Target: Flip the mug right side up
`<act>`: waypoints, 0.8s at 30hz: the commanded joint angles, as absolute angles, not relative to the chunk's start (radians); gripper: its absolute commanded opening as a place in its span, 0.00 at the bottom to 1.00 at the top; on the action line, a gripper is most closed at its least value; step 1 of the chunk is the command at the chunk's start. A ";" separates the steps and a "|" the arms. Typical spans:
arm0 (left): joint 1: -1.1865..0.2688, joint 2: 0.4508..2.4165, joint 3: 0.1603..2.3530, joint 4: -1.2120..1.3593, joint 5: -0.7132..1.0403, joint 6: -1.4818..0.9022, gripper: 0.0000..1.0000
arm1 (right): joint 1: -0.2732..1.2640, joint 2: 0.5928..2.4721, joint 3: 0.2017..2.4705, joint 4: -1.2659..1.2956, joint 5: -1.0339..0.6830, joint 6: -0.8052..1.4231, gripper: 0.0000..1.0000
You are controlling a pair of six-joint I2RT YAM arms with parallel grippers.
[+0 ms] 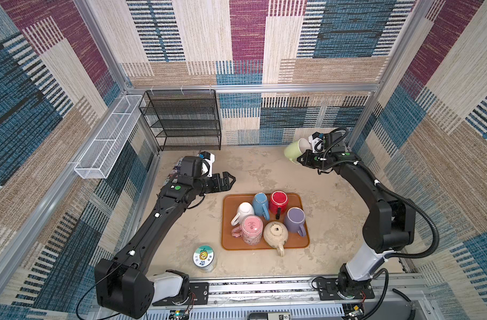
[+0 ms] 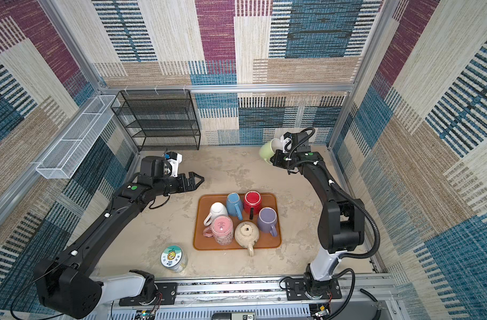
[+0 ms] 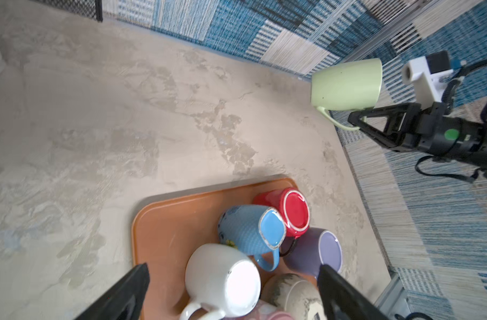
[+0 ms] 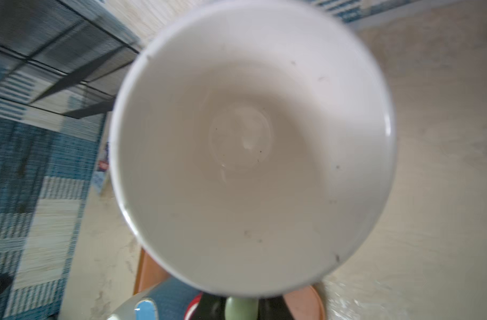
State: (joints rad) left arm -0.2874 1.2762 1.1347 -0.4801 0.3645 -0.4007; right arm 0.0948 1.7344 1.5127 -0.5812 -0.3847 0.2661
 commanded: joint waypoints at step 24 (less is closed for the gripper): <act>-0.287 1.210 1.002 -0.493 0.502 -0.394 0.99 | -0.082 1.981 1.683 -0.820 0.161 0.095 0.00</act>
